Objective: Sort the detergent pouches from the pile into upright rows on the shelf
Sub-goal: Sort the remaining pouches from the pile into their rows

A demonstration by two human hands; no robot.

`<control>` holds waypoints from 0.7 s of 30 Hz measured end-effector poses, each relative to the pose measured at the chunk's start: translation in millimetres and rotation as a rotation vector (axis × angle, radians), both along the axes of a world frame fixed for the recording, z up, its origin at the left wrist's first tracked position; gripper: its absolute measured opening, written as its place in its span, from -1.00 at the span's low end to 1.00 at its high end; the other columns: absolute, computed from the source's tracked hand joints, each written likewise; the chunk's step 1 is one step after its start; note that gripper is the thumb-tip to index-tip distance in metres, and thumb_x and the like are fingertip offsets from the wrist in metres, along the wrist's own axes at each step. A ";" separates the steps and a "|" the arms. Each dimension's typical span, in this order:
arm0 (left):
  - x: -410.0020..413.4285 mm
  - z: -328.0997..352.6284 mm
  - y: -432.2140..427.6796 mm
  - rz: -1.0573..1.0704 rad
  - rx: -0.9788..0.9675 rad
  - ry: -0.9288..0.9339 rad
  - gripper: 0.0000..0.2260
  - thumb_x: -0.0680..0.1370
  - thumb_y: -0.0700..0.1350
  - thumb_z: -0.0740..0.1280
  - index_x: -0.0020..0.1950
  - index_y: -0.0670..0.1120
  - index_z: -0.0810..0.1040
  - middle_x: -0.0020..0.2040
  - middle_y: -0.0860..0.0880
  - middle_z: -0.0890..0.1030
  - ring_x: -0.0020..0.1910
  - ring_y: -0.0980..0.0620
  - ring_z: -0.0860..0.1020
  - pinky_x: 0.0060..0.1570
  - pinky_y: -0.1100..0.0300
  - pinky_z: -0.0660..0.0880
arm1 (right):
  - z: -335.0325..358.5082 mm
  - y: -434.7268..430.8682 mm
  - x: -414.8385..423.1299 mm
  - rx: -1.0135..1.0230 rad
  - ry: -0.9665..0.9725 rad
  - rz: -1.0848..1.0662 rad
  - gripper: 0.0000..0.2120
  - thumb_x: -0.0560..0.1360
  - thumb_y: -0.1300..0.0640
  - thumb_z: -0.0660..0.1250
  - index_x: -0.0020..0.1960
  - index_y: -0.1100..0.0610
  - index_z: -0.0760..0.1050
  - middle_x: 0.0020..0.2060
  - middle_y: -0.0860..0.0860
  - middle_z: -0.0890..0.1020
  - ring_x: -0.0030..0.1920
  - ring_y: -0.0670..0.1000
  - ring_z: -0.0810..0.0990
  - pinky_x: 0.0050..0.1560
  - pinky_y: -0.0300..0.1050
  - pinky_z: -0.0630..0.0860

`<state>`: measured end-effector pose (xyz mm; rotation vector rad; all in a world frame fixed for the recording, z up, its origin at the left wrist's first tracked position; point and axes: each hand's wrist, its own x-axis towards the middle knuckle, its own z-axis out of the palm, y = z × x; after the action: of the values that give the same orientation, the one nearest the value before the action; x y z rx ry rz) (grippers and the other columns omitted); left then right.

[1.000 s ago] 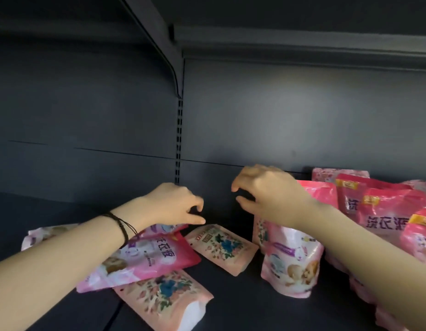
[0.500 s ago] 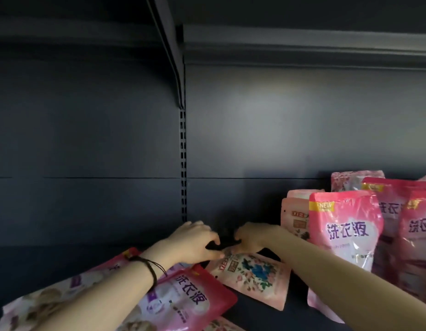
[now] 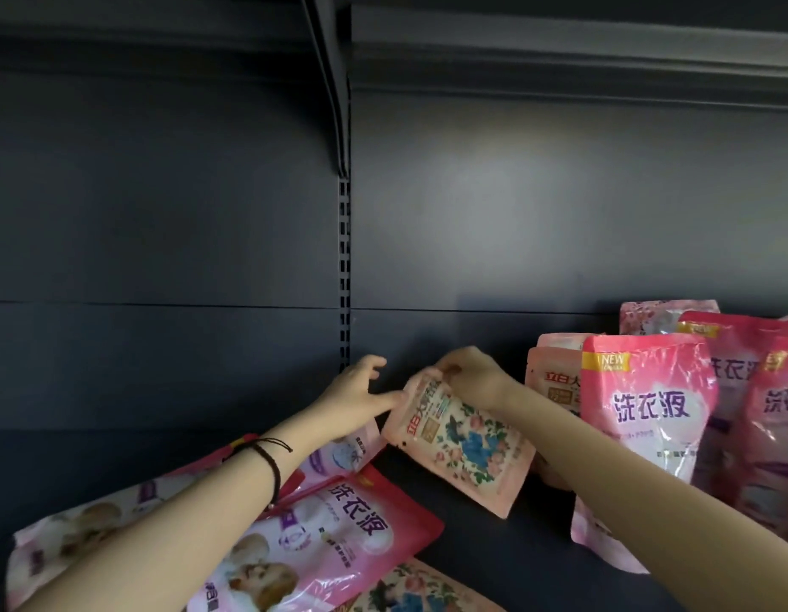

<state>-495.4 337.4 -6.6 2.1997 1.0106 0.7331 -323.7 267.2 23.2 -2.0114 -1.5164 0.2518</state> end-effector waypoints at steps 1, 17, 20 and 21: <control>0.5 1.2 -2.0 0.016 -0.064 -0.063 -0.40 0.50 0.06 0.40 0.47 -0.01 0.25 0.39 -0.06 0.40 0.32 -0.02 0.41 0.25 0.05 0.44 | 3.1 -1.6 0.3 0.034 0.033 -0.015 -0.69 0.59 0.30 0.10 0.18 0.14 0.56 0.03 0.06 0.60 -0.07 -0.03 0.58 -0.14 -0.23 0.44; -1.8 68.7 -70.2 -0.007 -0.210 -0.904 -0.92 0.51 -0.14 0.41 -0.03 -0.12 0.63 -0.10 -0.06 0.71 -0.08 -0.03 0.68 -0.03 0.06 0.58 | 38.3 -76.4 -34.3 0.710 0.709 0.141 -0.98 0.60 0.20 0.24 -0.01 0.13 0.44 -0.03 0.16 0.64 -0.02 0.13 0.66 -0.03 0.09 0.63; 1.4 77.2 -101.4 -0.083 -0.239 -1.030 -0.90 0.51 -0.12 0.39 -0.02 -0.11 0.61 -0.10 -0.07 0.71 -0.12 0.00 0.68 -0.10 0.11 0.59 | 47.6 -101.1 -34.7 0.816 0.695 0.196 -0.95 0.59 0.22 0.26 -0.05 0.12 0.46 -0.10 0.12 0.66 -0.11 0.07 0.66 -0.10 0.06 0.62; 3.9 79.1 -111.5 -0.103 -0.252 -1.048 -0.88 0.52 -0.10 0.38 0.00 -0.11 0.61 -0.08 -0.08 0.70 -0.10 -0.01 0.68 -0.10 0.10 0.60 | 50.2 -109.3 -33.6 0.843 0.693 0.215 -0.94 0.58 0.23 0.26 -0.07 0.12 0.46 -0.14 0.11 0.65 -0.15 0.05 0.65 -0.13 0.05 0.60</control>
<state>-491.5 225.9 72.5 1.3087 0.3976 1.3898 -357.2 157.9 73.4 -0.9532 -1.1015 0.2895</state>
